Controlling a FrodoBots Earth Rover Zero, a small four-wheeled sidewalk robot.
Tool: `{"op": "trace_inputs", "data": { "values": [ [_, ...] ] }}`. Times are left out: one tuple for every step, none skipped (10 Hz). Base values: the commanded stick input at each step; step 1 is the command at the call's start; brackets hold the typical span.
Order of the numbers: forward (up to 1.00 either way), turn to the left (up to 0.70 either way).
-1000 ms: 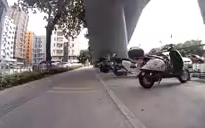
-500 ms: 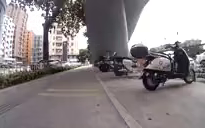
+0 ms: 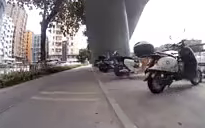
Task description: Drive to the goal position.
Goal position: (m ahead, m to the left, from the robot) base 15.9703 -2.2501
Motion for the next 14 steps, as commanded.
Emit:
{"op": "trace_inputs", "data": {
  "values": [
    [0.45,0.00],
    [0.45,0.00],
    [0.45,0.00],
    [0.45,0.01],
    [0.45,0.12],
    [0.45,0.23],
    [0.45,0.27],
    [0.45,0.27],
    [0.45,0.27],
    [0.45,0.27],
    [0.45,0.08],
    [0.45,0.00],
    [0.45,0.00],
    [0.45,0.00]
  ]
}}
